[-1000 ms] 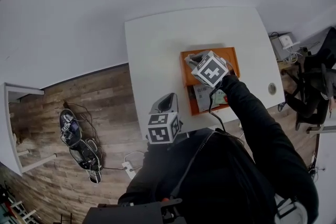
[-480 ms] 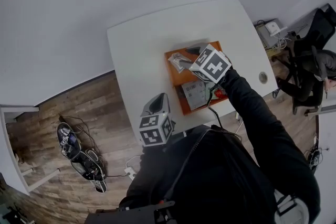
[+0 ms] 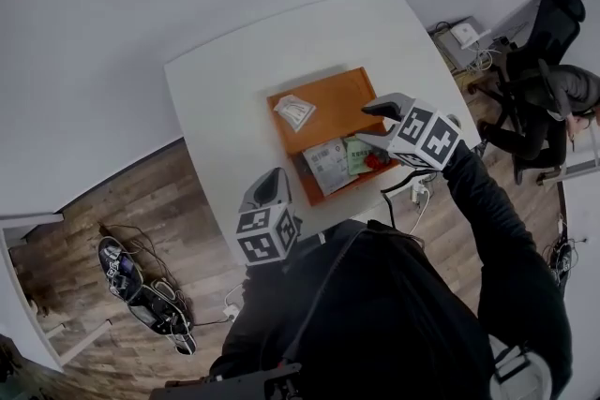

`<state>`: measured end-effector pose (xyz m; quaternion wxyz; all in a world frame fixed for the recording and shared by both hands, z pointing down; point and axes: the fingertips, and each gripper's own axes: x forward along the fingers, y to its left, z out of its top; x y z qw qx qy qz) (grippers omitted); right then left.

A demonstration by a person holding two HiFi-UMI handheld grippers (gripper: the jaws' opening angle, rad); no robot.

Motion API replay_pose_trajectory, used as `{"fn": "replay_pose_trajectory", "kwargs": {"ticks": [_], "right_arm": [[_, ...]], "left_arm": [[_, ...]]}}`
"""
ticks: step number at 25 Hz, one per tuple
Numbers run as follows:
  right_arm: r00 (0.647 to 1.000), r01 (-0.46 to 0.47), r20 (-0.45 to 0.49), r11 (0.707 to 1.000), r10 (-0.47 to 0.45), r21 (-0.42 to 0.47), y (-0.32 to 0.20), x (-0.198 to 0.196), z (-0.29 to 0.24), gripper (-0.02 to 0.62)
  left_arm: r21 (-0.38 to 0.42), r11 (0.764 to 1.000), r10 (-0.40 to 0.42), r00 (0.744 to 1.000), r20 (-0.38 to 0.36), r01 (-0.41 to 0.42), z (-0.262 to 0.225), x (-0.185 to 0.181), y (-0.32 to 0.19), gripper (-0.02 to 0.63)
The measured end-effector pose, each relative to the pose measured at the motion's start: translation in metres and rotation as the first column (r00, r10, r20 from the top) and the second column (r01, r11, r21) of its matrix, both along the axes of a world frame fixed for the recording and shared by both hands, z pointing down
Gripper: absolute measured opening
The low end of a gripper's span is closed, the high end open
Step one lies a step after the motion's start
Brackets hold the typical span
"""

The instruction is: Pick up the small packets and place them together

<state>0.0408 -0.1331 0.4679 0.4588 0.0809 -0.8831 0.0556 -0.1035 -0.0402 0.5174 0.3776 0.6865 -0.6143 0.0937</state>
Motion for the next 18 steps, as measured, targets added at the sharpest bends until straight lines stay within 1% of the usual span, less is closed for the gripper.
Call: {"fn": "replay_pose_trajectory", "kwargs": {"ticks": [6,10,13,15,18], "right_arm": [[0.992,0.067,-0.099,0.991,-0.078,-0.112,0.038,0.042,0.046,0.178],[0.980,0.091,-0.162,0.985,-0.114,-0.145,0.047,0.055,0.077,0.178],[0.974,0.113,-0.179,0.980,-0.141,-0.161,0.048,0.059,0.093,0.178],[0.962,0.133,-0.213,0.975,-0.170,-0.176,0.051,0.064,0.103,0.177],[0.931,0.189,-0.280,0.966,-0.233,-0.179,0.053,0.069,0.116,0.175]], "left_arm": [[-0.003,1.000,0.009,1.000,-0.004,-0.009,0.000,0.007,-0.002,-0.002],[0.001,1.000,0.027,1.000,0.000,-0.027,-0.002,0.012,-0.004,-0.002],[-0.001,1.000,0.024,1.000,0.000,-0.024,-0.002,0.011,-0.004,-0.002],[-0.005,1.000,0.021,1.000,0.002,-0.021,-0.001,0.011,-0.003,-0.002],[-0.009,1.000,0.018,1.000,0.004,-0.018,-0.001,0.010,-0.003,-0.002]]}}
